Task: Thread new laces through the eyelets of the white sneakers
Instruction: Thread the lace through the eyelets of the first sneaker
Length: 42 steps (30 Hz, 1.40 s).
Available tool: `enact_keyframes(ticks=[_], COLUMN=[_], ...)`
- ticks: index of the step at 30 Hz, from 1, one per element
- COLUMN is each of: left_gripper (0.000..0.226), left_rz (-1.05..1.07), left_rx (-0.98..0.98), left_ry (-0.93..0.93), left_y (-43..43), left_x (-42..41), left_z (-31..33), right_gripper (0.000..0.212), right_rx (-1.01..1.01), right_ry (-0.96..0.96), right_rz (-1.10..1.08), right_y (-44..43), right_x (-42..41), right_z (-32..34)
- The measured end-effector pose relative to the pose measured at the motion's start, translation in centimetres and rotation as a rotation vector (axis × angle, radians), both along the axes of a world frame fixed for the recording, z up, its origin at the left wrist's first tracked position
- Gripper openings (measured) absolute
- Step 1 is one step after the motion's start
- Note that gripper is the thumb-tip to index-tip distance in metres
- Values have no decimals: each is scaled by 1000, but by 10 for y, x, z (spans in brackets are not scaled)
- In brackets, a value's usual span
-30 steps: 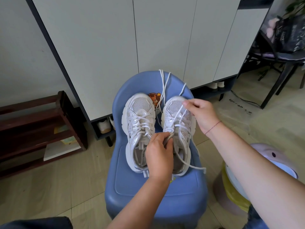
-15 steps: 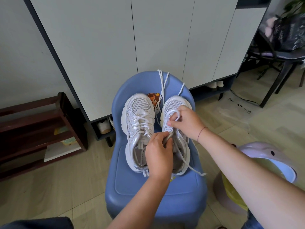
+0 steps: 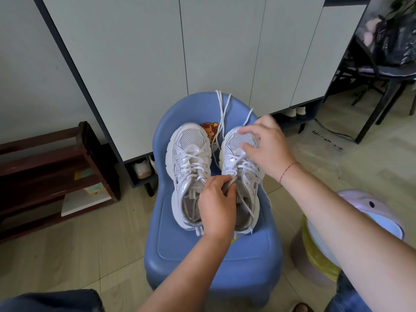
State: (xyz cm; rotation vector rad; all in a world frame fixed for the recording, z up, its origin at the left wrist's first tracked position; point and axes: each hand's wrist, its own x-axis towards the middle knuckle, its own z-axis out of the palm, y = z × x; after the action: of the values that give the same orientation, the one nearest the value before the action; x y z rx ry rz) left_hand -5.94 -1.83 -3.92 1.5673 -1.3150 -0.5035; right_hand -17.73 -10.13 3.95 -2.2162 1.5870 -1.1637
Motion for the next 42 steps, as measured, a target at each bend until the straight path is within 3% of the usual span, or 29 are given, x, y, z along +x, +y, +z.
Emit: enact_keyframes(ticks=[5,11,17,21,24,27,32,39,42], left_gripper=[20,21,20,20,20,20,20,19,20], left_rz=[-11,-17,-15,-17,-11,-9,-2,-10,-10], left_rx=[-5,-9,-9,-11,-9,-14,-20,-22,-25], left_ry=[3,-12,21,35,40,37,32,20,17], left_y=[0,-1,0,0,0,0,0,0,0], left_x=[1,1,1,1,0,-1,-1,-1,0], left_z=[1,0,0,-1,0,-1,0,1,0], right_gripper=[15,3,13,13,15,12,19,3,6], right_rx=[227,256,310,196,140,113,243,255,254], right_ry=[192,197,-175,-544,-361,-219,-92,196,260], right_rz=[177,174,55,-161,-275,-131,110,167,145], right_y=[1,-3,-6,-13,-11,0,4,-2,-2], right_x=[4,0,-10,-28,-35,-24,-3,3,6], right_z=[-16,-27,-26,-15,-20,-26,-32,-30,-33])
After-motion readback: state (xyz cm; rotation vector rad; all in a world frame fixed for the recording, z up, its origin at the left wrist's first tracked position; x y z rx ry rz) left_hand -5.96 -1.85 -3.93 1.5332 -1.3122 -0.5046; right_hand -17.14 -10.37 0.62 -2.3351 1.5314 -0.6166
